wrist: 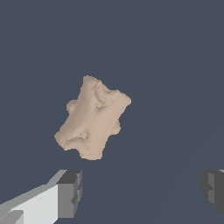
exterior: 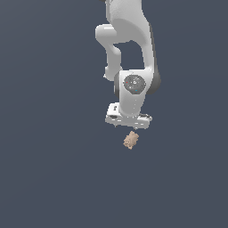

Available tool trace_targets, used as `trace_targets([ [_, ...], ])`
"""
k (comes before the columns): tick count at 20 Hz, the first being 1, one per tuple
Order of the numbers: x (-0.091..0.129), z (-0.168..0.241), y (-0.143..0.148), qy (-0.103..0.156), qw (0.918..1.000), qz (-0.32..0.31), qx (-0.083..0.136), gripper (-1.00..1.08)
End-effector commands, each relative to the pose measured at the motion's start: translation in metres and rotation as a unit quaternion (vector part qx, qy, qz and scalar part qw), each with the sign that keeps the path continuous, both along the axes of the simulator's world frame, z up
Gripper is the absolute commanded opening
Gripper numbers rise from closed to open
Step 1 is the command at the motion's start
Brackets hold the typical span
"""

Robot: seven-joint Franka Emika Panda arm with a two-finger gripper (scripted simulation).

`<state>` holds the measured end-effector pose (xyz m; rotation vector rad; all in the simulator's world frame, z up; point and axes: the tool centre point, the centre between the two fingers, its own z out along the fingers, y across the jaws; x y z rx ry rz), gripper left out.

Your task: Pick up the object and move it to a goal position.

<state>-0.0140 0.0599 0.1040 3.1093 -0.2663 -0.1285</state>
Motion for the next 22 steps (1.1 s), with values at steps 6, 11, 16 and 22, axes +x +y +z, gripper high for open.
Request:
trace_targets([
  [6, 0.017, -0.003, 0.012, -0.017, 0.9951, -0.098, -0.004, 1.00],
  [11, 0.028, -0.006, 0.020, -0.028, 0.9871, -0.158, -0.005, 1.00],
  [16, 0.035, -0.007, 0.026, -0.035, 0.9788, -0.202, -0.005, 1.00],
  [22, 0.040, -0.008, 0.030, -0.041, 0.9717, -0.233, -0.005, 1.00],
])
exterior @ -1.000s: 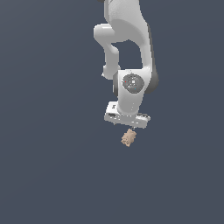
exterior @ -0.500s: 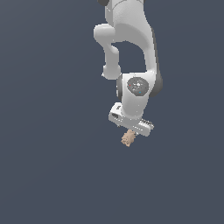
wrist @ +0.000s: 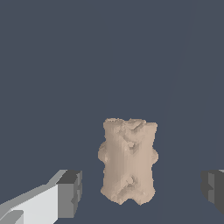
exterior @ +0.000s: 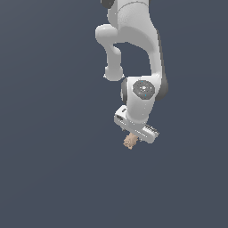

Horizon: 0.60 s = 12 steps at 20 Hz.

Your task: Pick up the object and move it to a goal position.

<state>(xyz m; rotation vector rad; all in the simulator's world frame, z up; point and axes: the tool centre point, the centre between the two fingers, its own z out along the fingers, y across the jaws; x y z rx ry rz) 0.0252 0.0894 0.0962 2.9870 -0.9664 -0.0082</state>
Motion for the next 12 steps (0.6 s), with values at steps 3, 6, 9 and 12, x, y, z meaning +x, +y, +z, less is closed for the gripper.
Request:
trace_targets([
  [3, 0.002, 0.000, 0.002, -0.003, 0.9999, -0.014, 0.000, 1.00],
  [6, 0.002, 0.000, 0.002, -0.002, 0.9999, -0.013, 0.000, 1.00],
  [9, 0.002, -0.004, 0.002, -0.002, 0.9999, -0.013, 0.000, 1.00],
  [12, 0.002, -0.015, 0.002, -0.003, 0.9999, -0.014, 0.000, 1.00],
])
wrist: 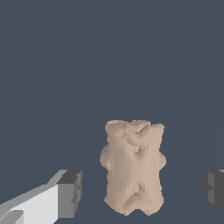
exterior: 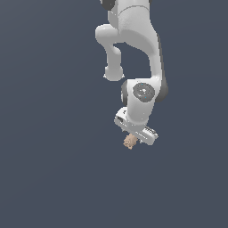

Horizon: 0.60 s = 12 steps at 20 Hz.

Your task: Pick up the object and move it to a goal position.

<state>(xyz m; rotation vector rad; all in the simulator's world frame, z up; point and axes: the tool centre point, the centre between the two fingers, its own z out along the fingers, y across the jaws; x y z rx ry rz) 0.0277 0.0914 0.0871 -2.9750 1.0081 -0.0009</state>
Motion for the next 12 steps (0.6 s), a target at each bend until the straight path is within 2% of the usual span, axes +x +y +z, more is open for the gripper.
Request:
trace_targets([
  [1, -0.001, -0.011, 0.000, 0.001, 1.0000, -0.001, 0.000, 1.00],
  [6, -0.001, -0.036, 0.000, 0.000, 1.0000, -0.002, 0.000, 1.00],
  [11, 0.000, -0.041, 0.000, 0.000, 1.0000, -0.002, 0.000, 1.00],
  [12, 0.000, -0.041, 0.000, 0.000, 1.0000, -0.002, 0.000, -1.00],
])
